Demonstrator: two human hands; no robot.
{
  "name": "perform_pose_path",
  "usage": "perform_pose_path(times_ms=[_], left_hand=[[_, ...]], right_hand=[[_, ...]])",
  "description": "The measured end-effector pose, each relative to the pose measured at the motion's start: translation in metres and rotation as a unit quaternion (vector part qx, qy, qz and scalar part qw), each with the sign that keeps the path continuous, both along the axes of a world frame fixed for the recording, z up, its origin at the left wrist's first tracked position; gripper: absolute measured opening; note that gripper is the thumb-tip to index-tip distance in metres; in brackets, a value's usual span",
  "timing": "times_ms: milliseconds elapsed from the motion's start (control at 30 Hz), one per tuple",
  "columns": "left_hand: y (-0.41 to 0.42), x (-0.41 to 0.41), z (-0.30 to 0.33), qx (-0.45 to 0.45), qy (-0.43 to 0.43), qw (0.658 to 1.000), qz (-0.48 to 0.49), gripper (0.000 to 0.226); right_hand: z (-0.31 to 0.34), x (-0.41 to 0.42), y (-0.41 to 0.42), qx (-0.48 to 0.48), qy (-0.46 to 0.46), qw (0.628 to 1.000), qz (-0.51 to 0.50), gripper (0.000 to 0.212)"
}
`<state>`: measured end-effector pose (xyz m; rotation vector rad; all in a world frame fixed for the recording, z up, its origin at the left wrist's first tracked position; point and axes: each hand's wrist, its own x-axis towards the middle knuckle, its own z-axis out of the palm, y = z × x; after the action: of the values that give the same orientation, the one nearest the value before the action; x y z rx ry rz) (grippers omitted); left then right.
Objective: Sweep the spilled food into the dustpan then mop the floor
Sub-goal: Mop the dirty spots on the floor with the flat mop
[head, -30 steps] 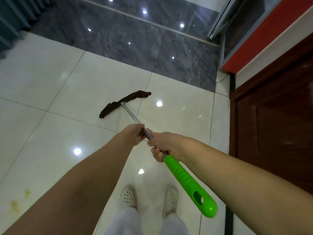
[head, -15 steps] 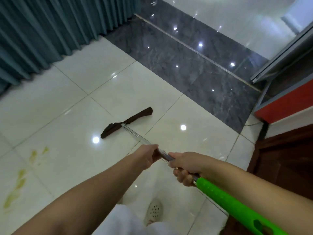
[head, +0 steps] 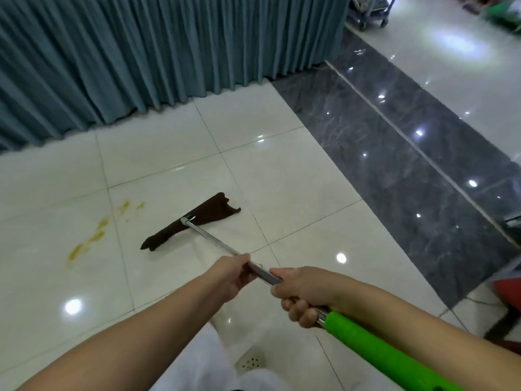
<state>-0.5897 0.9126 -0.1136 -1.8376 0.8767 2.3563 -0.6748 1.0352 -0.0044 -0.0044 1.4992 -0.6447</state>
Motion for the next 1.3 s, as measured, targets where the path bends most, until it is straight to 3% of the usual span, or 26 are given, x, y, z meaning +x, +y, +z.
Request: perform_pose_path(times_ms=[267, 467, 833, 1067, 1300], left_hand=[[-0.077, 0.062, 0.011, -0.023, 0.001, 0.990, 0.139, 0.019], [-0.145, 0.104, 0.027, -0.045, 0.023, 0.977, 0.205, 0.014], [-0.247, 0.130, 0.025, -0.016, 0.079, 0.964, 0.252, 0.021], [-0.269, 0.123, 0.006, 0.037, 0.105, 0.963, 0.247, 0.016], [-0.287, 0.112, -0.013, 0.081, 0.113, 0.953, 0.271, 0.016]], right_hand=[[-0.005, 0.036, -0.099, -0.034, -0.052, 0.992, 0.109, 0.032], [0.008, 0.065, -0.180, -0.049, -0.058, 0.981, 0.177, 0.032], [0.027, 0.090, -0.296, -0.028, 0.007, 0.973, 0.230, 0.031], [0.030, 0.095, -0.329, 0.023, 0.016, 0.972, 0.235, 0.025], [0.027, 0.093, -0.360, 0.050, 0.049, 0.954, 0.290, 0.035]])
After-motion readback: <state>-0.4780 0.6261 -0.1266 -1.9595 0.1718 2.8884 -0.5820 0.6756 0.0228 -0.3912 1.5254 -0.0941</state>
